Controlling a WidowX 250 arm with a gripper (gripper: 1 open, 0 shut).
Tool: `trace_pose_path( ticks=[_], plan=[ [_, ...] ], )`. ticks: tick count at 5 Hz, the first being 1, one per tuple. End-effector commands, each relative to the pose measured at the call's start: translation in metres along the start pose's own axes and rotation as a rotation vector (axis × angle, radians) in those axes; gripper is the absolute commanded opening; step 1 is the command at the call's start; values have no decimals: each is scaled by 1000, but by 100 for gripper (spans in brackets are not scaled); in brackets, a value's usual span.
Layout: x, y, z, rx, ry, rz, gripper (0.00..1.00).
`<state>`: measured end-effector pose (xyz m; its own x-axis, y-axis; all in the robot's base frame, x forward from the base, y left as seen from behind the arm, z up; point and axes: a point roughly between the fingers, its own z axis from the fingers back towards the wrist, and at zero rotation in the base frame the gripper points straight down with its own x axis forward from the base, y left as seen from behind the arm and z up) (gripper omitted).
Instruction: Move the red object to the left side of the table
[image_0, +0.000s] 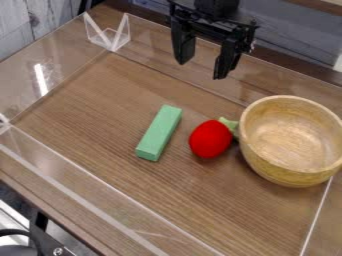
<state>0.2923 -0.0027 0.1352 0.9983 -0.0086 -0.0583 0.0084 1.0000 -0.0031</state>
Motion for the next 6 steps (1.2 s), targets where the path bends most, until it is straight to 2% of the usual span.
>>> trace_pose_path(
  ticks=[1, 2, 4, 6],
  plan=[
    [-5, -5, -3, -7, 23, -36, 100],
    [-11, -10, -9, -14, 43, -81, 100],
    [-13, -23, -34, -18, 46, -238, 100],
    [-16, -8, -53, -36, 36, -138, 100]
  ],
)
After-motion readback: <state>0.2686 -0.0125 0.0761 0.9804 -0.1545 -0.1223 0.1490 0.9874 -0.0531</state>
